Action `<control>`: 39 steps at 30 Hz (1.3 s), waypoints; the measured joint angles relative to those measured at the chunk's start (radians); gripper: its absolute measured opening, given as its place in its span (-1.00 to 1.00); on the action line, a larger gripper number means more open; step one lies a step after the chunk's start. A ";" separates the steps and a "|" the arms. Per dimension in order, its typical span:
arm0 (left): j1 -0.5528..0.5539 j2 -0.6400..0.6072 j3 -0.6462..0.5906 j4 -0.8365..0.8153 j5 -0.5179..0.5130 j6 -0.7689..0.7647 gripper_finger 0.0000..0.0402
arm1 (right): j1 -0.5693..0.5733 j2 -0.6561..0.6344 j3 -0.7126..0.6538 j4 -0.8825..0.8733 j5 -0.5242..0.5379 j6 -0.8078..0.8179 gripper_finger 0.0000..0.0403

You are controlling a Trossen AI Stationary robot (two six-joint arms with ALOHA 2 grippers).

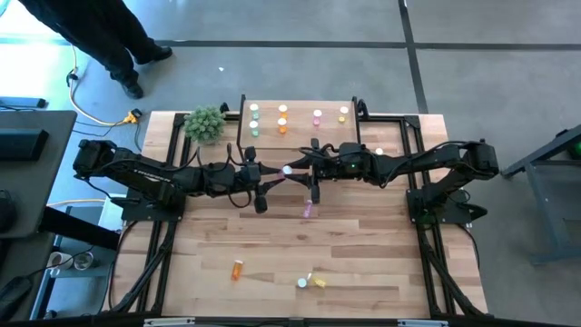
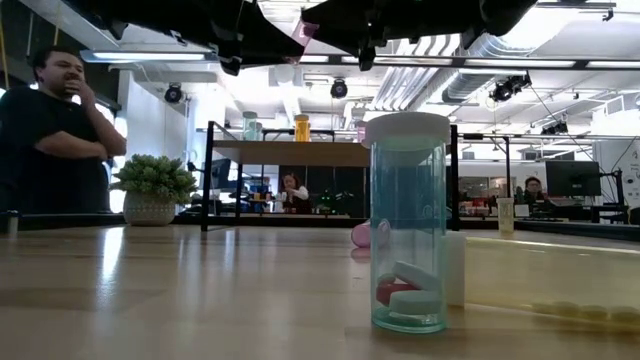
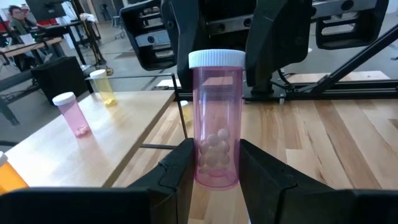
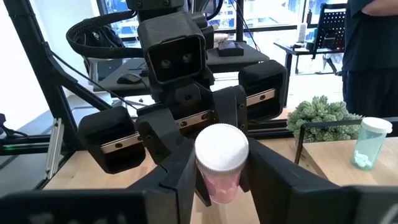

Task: Pick and place medicine bottles onto shelf by color
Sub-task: Put the left purple pill bottle on the shelf aligned with the purple pill bottle

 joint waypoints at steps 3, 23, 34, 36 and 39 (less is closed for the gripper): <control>0.000 0.000 0.000 0.000 0.000 0.000 -0.50 | 0.000 0.000 0.000 0.000 0.000 0.002 -0.45; 0.000 0.000 0.000 -0.002 0.000 0.103 -0.35 | 0.000 0.000 0.000 -0.003 -0.002 0.007 -0.47; -0.001 0.000 0.001 -0.048 -0.090 0.069 -0.07 | -0.010 -0.013 -0.001 -0.025 0.049 0.001 -0.47; 0.000 0.000 0.001 -0.062 -0.106 0.035 -0.06 | -0.017 -0.030 -0.002 -0.053 0.084 0.000 -0.47; 0.000 0.001 0.001 -0.065 -0.110 0.026 -0.05 | -0.031 -0.068 -0.002 -0.116 0.110 -0.001 -0.47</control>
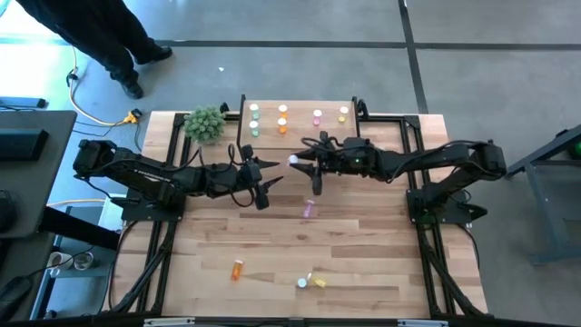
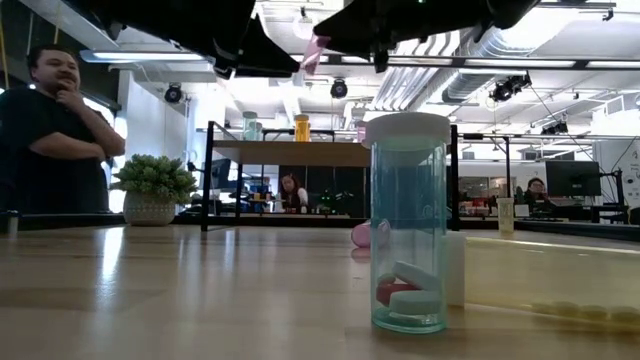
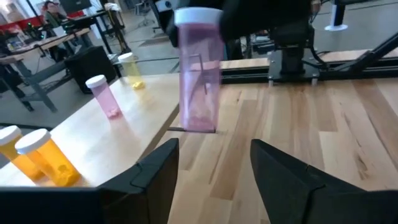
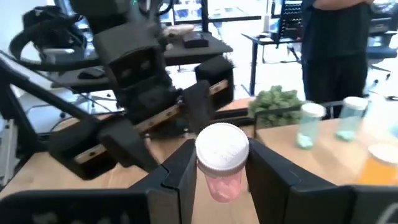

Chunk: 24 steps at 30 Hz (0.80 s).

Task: Pick and place medicine bottles onto shelf by color
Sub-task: Put the left purple pill bottle on the shelf aligned with the purple pill bottle

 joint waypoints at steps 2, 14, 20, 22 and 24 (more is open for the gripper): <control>0.000 0.000 0.000 0.000 0.000 0.000 -0.05 | -0.012 -0.025 0.000 -0.021 0.000 -0.003 -0.47; 0.051 0.000 0.000 -0.002 -0.023 -0.003 -0.05 | -0.161 -0.127 0.001 -0.186 0.001 -0.004 -0.47; 0.070 0.000 0.000 -0.003 -0.023 -0.003 -0.05 | -0.258 -0.141 0.002 -0.265 0.001 0.000 -0.47; 0.075 0.000 0.000 -0.004 -0.023 -0.003 -0.05 | -0.286 -0.139 0.016 -0.316 0.001 0.000 -0.47; 0.081 0.000 0.000 -0.007 -0.022 -0.003 -0.05 | -0.309 -0.136 0.033 -0.348 0.001 0.000 -0.47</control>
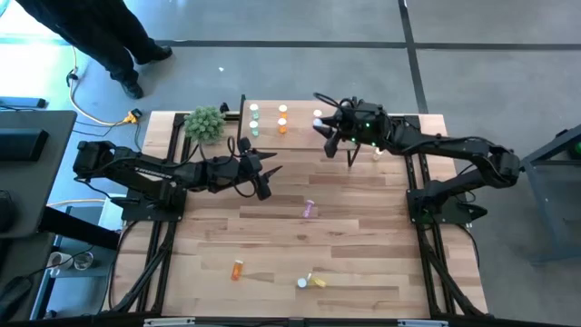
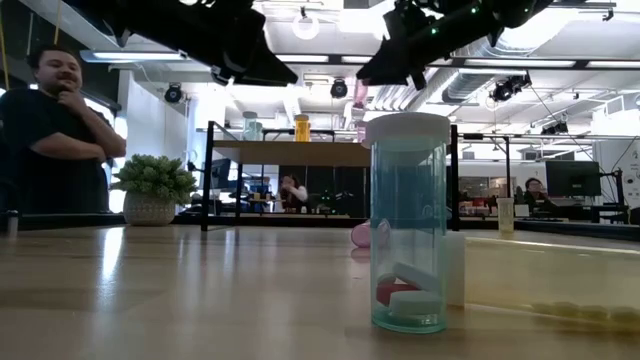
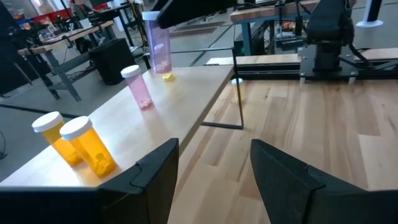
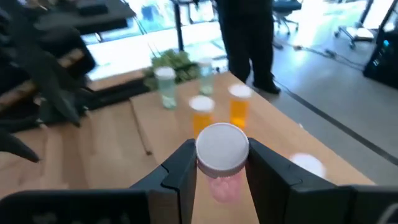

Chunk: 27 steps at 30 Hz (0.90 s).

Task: Pick and place medicine bottles onto shelf by color
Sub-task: Put the left purple pill bottle on the shelf aligned with the purple pill bottle

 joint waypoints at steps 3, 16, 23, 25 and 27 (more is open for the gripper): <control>0.008 0.000 0.000 -0.011 0.000 0.000 -0.05 | -0.025 0.001 0.012 -0.049 0.000 0.008 -0.47; 0.011 0.000 0.000 -0.023 0.015 -0.020 -0.05 | -0.055 0.061 0.016 -0.079 -0.021 0.062 -0.47; 0.011 0.000 0.000 -0.023 0.036 -0.035 -0.05 | -0.055 0.095 0.016 -0.074 -0.021 0.074 -0.47; 0.011 0.000 0.000 -0.023 0.037 -0.035 -0.05 | -0.055 0.105 0.016 -0.074 -0.021 0.062 -0.47; 0.011 0.000 0.000 -0.023 0.037 -0.035 -0.05 | -0.055 0.113 0.016 -0.077 -0.020 0.060 -0.47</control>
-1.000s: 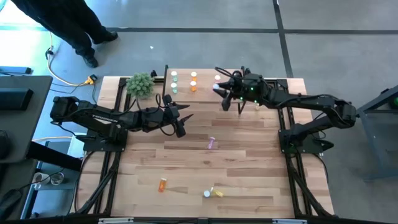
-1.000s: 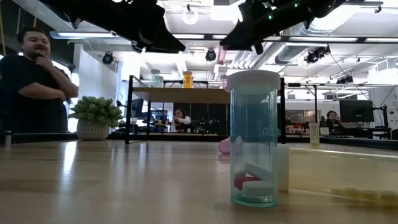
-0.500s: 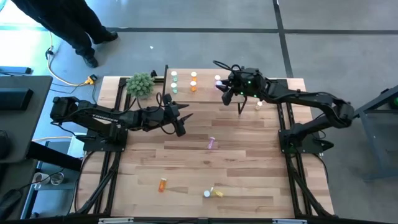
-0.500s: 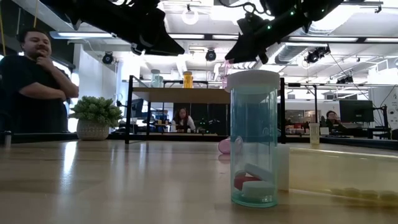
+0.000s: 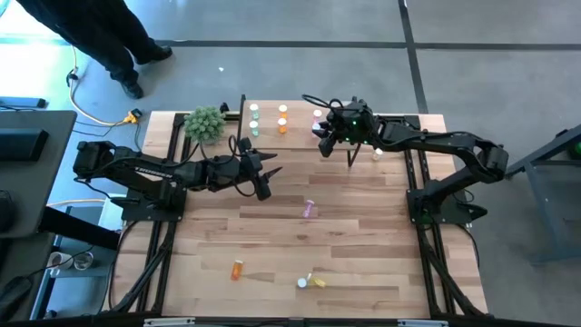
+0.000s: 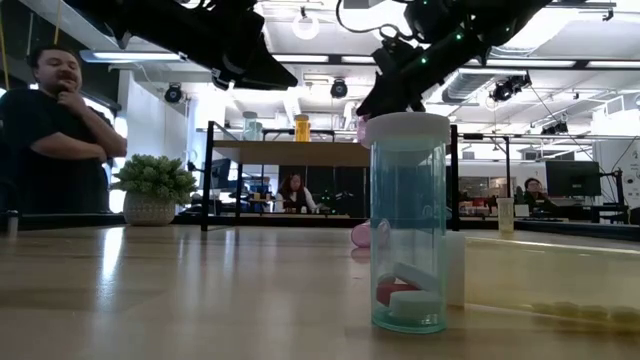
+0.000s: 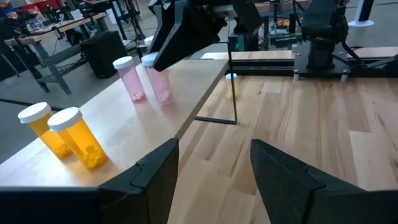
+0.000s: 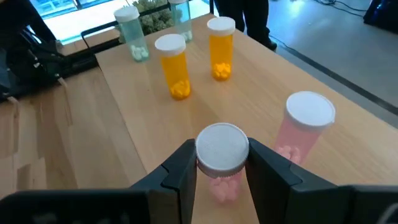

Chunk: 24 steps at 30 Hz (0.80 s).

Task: Pick and place medicine bottles onto shelf by color
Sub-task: Put the left purple pill bottle on the shelf aligned with the purple pill bottle

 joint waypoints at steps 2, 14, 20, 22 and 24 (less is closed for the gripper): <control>0.000 0.000 0.000 0.000 0.000 0.000 -0.05 | 0.000 0.001 0.000 0.002 0.011 -0.005 -0.47; 0.000 0.000 0.000 0.000 -0.001 0.000 -0.05 | 0.000 0.001 0.000 -0.014 0.015 -0.060 -0.47; 0.000 0.000 0.000 0.000 -0.002 0.001 -0.05 | 0.000 0.001 0.000 -0.016 0.015 -0.061 -0.47; 0.000 0.000 0.000 0.000 -0.003 0.001 -0.05 | 0.000 0.001 0.000 -0.017 0.015 -0.061 -0.46; 0.000 0.000 0.000 0.000 -0.003 0.001 -0.05 | 0.000 0.001 0.000 -0.016 0.015 -0.062 -0.46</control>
